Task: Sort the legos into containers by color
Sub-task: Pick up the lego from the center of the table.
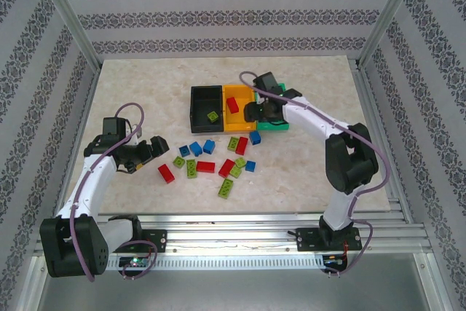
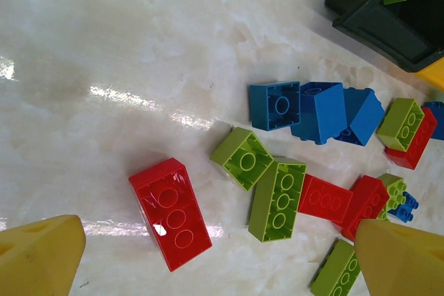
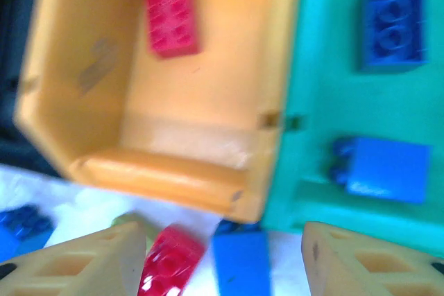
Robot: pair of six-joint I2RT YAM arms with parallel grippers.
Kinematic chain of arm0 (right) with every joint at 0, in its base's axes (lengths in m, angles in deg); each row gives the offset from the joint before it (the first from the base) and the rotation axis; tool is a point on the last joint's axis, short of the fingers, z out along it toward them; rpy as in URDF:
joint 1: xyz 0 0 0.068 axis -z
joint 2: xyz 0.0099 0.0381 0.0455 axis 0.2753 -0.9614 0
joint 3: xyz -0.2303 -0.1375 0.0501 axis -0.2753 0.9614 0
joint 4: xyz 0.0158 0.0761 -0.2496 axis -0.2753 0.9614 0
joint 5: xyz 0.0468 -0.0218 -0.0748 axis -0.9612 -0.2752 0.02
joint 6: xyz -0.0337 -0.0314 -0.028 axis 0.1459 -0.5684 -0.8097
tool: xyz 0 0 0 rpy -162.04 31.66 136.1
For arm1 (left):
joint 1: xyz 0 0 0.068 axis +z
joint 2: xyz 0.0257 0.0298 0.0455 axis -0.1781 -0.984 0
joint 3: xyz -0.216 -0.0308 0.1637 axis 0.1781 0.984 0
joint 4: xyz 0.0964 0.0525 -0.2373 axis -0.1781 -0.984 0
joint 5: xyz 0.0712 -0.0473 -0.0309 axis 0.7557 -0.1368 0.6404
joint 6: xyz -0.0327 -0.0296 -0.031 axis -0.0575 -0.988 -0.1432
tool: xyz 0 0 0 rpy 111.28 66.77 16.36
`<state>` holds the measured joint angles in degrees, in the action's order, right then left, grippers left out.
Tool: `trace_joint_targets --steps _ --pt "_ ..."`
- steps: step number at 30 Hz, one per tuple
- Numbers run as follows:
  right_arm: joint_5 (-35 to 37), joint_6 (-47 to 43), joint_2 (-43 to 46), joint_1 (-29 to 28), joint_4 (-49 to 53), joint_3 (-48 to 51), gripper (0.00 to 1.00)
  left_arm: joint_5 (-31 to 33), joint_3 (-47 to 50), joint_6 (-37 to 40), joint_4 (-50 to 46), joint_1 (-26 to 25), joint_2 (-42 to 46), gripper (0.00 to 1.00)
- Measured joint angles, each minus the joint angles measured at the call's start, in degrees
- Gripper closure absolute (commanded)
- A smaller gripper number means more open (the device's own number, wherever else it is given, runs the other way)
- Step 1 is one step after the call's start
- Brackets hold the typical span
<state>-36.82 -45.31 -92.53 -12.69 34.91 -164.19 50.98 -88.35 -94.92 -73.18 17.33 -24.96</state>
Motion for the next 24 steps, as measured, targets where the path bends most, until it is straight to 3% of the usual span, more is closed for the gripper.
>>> trace_joint_targets --steps 4,11,24 --pt "0.00 -0.61 2.69 -3.87 -0.17 3.96 0.39 0.00 0.00 0.00 0.00 0.00 0.00 0.00" --pt "1.31 -0.52 3.87 -3.26 0.20 8.85 0.39 -0.02 0.00 0.00 0.00 0.00 0.00 0.00" --pt "2.12 -0.35 -4.20 -2.19 -0.13 8.09 0.44 0.00 0.00 0.00 0.00 0.00 0.00 0.00"
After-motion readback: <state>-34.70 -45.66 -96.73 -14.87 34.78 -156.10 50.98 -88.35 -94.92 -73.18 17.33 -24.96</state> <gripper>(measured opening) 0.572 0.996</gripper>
